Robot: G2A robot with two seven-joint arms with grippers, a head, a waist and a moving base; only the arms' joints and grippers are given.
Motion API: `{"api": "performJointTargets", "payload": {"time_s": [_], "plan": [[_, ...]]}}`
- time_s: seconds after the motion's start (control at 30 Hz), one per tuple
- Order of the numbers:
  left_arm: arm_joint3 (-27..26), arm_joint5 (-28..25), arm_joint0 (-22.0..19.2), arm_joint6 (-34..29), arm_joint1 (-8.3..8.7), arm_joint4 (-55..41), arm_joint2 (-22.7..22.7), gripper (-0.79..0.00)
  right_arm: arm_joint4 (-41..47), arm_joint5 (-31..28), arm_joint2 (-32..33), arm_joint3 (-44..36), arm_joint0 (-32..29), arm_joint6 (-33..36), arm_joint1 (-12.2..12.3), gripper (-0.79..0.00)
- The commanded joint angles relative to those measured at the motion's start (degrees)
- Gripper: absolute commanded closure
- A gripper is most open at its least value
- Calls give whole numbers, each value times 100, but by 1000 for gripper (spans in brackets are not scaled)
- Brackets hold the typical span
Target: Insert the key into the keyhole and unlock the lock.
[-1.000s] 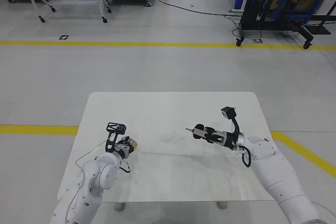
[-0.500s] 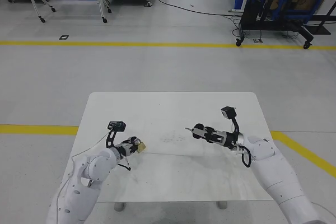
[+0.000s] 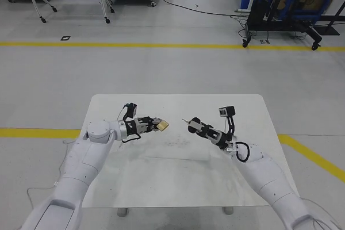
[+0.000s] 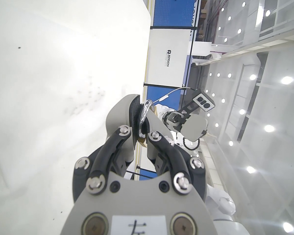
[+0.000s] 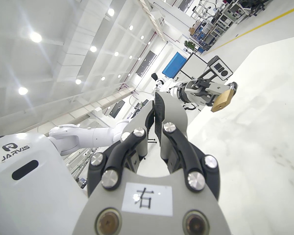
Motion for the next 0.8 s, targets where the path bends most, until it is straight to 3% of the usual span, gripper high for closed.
{"api": "performJointTargets", "payload": {"time_s": [0.0, 0.43, 0.6, 0.77], "plan": [[159, 24, -136, -185, -21, -30, 60, 0, -39, 47, -7, -13, 30, -90, -12, 0], [159, 24, -136, -185, -21, -30, 60, 0, -39, 47, -7, -13, 30, -90, -12, 0], [228, 198, 68, -259, -76, -968, -109, 0, -107, 282, -61, 18, 85, -736, -102, 0], [436, 544, -47, -554, -208, -1558, 37, 0, -255, 157, -319, 327, 262, -918, -243, 0]]}}
